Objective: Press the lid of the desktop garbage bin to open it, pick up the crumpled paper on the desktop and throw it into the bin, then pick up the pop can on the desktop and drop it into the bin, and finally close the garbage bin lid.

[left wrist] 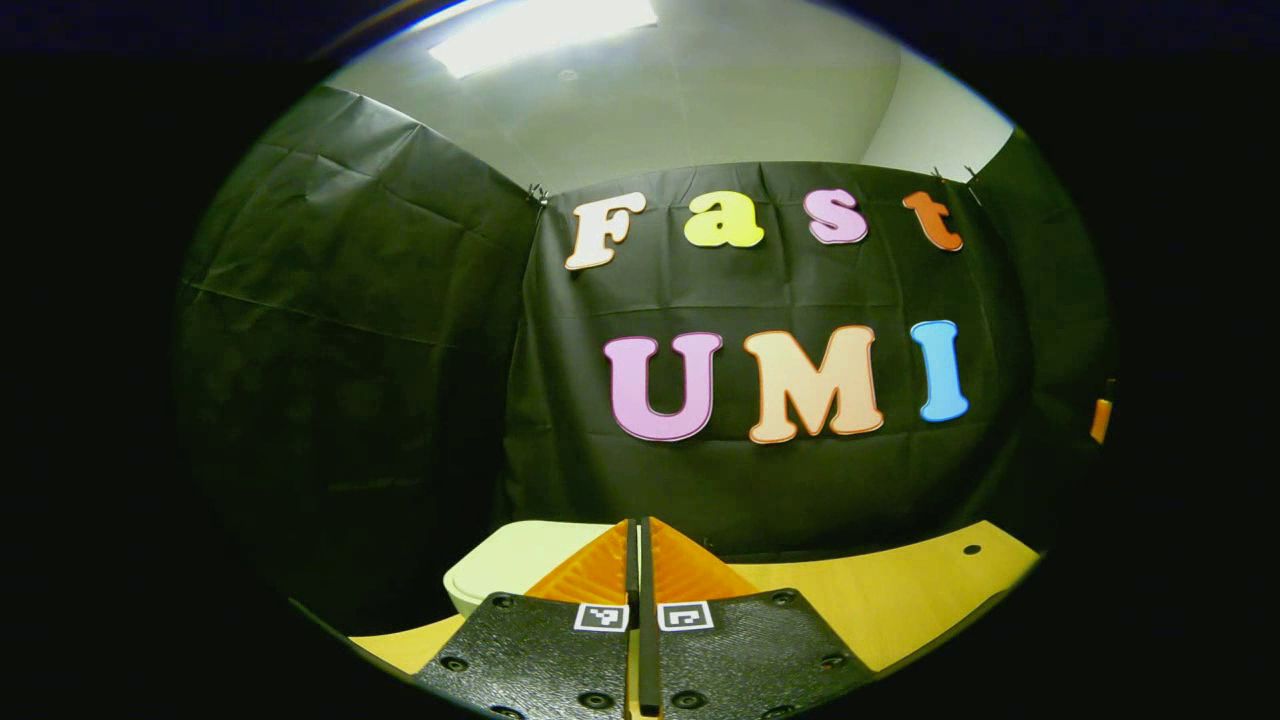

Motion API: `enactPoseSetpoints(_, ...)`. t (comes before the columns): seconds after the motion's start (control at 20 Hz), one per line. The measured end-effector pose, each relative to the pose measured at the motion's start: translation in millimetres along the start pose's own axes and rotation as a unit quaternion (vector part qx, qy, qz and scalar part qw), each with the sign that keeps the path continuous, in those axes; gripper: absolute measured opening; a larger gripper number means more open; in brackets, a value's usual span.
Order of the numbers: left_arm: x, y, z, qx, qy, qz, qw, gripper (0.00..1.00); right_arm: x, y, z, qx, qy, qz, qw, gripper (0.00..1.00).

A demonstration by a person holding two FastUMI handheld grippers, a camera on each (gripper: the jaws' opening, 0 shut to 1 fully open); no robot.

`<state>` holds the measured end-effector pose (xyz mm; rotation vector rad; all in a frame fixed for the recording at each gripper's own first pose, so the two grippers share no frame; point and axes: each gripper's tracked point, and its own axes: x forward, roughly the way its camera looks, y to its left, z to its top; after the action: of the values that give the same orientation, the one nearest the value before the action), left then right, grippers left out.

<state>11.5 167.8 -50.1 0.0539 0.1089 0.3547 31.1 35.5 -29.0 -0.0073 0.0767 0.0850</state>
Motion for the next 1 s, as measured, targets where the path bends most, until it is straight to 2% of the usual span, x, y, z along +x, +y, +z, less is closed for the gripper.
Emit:
enactPoseSetpoints(0.25,22.3,36.5,-27.3,-0.008,0.032,0.024,0.999,0.00,-7.3,0.4,-6.2,-0.003,0.009,-0.013,1.000,1.00)
enactPoseSetpoints(0.4,33.3,53.7,-50.1,-0.017,0.055,0.037,0.998,0.00,-12.0,-4.5,-10.3,-0.005,0.016,-0.027,1.000,0.98)
enactPoseSetpoints(0.75,46.3,63.2,-94.4,-0.039,0.107,0.037,0.993,0.00,-26.2,-12.8,-11.2,-0.020,0.028,-0.057,0.998,0.98)
enactPoseSetpoints(1.0,49.2,61.5,-94.9,-0.016,0.091,0.031,0.995,0.00,-31.5,-14.8,-5.5,-0.024,0.022,-0.063,0.997,0.98)
